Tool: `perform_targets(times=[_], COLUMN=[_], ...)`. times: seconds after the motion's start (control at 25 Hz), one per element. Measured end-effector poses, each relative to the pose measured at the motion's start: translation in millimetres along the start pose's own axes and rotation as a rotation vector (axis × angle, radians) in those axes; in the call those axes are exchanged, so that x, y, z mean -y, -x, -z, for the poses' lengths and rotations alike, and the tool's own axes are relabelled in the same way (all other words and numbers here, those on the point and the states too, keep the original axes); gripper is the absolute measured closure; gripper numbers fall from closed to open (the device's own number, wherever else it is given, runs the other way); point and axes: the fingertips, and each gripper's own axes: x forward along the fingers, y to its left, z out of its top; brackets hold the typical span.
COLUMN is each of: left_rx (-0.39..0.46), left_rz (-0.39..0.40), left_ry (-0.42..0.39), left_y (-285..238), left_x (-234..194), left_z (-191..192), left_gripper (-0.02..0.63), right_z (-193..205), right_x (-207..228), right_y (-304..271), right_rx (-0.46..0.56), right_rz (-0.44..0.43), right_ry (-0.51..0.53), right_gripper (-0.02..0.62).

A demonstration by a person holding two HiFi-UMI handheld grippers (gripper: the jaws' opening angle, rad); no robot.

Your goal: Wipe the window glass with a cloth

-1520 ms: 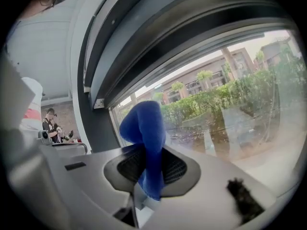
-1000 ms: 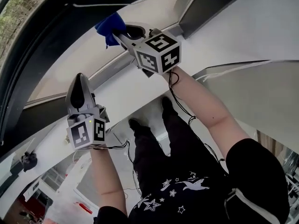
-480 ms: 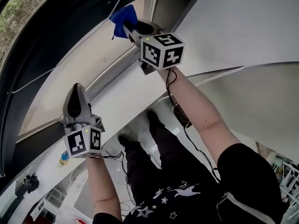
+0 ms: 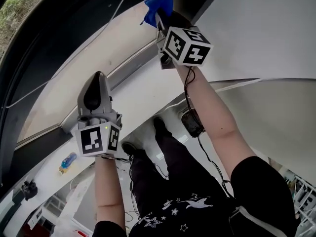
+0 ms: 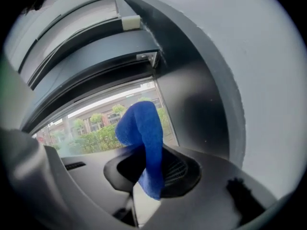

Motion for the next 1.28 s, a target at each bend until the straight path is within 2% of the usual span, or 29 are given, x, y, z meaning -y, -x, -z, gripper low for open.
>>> perform_targets(times=[0.12,0.24,0.36,0.44,0.64,0.84,0.96,1.08,1.28], left_rx=[0.008,0.0,0.005,0.014,-0.026,-0.028,-0.029,-0.02,-0.016], left_rz=[0.022,-0.009,-0.026,-0.078,-0.258,-0.457,-0.554,-0.581,-0.628], left_ry=[0.023,0.046,0.065,0.092,0.132,0.176,0.14,0.057,0.083], left_y=[-7,-2,16,41,107,206,268,302,354], left_x=[9,5,-9,-27,-93,-173,-216,-236,-275], left_z=[1,8,17,28,63,81,85,82,100], left_gripper=[0.6,0.6,0.6,0.6,0.6,0.6,0.601,0.601,0.601], right_z=[0,4,12,26,85,161,203,242,288], right_x=[6,-3,-29,-61,-167,-330,-423,-485,-572], right_y=[-1,0,22,41,66,84,96,95,87], right_rx=[-0.003,-0.018,-0.008,-0.011,-0.103,-0.23,-0.284,-0.314,-0.308], right_rz=[0.024,-0.004,-0.046,-0.104,-0.3,-0.605,-0.763,-0.838,-0.864], right_ry=[-0.005,-0.007,0.031,0.077,0.123,0.179,0.222,0.226,0.251], right_gripper=[0.518,0.518,0.518,0.518,0.518,0.518,0.518,0.518,0.518])
